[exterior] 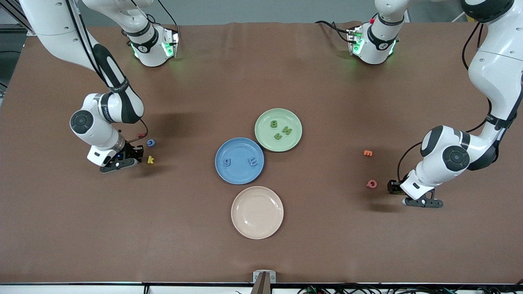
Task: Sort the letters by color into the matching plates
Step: 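Grasp the green p with the left gripper while the right gripper lifts the x, then release the x on the blue plate while the left gripper carries the p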
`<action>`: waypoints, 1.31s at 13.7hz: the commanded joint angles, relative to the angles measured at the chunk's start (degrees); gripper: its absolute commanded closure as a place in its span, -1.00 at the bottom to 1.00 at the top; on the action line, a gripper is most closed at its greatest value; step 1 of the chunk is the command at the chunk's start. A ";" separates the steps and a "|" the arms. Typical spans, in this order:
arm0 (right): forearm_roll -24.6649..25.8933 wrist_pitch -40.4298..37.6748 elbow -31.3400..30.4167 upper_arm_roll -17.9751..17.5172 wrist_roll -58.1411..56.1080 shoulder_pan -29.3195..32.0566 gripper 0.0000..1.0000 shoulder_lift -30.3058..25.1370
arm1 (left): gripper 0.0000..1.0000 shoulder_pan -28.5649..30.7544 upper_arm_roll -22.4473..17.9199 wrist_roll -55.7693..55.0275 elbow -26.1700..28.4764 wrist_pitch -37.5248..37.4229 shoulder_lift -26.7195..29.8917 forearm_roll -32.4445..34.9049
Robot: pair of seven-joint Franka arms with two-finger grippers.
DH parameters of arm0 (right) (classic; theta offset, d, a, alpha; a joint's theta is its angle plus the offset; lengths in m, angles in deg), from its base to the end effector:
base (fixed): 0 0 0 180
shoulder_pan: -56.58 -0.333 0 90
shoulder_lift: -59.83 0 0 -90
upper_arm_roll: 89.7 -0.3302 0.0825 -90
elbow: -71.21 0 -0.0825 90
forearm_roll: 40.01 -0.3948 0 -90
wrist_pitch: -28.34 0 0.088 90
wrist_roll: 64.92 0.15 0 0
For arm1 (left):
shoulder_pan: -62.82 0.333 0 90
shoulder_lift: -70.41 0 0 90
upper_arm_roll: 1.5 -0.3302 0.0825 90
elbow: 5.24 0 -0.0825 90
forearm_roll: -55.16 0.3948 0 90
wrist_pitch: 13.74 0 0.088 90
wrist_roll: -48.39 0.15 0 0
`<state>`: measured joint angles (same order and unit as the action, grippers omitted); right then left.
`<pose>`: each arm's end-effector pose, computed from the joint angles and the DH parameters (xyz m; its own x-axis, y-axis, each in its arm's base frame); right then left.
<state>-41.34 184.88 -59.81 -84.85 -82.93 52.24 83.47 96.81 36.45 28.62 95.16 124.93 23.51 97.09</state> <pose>0.5446 -0.0082 0.1347 0.9572 0.2881 0.0256 0.2872 -0.9573 0.0335 0.6838 0.0005 0.1441 0.9906 -0.0959 0.0975 -0.0950 -0.9954 -0.0134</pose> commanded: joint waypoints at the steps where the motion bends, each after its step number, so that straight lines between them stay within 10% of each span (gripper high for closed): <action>1: -0.25 -1.32 1.20 -0.46 2.79 0.30 0.99 0.27 | -0.24 -0.32 0.11 0.17 -1.00 0.37 -0.57 0.34; 6: -0.34 -17.38 8.04 -1.34 14.45 -2.07 0.99 -1.40 | -0.23 -0.59 0.19 0.00 -0.91 0.37 -0.65 0.25; 13: -2.18 -25.50 19.99 -1.69 53.64 -21.65 0.99 -0.53 | -0.20 -0.41 0.11 0.35 -0.56 0.46 -1.18 0.34; 18: -4.74 -28.05 33.52 -1.60 73.43 -31.07 0.99 8.33 | 0.95 0.11 0.11 0.35 -0.29 0.37 -0.83 0.34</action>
<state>-45.37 158.43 -33.02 -87.16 -15.11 23.42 86.48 96.49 36.59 28.60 95.03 125.09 22.80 97.09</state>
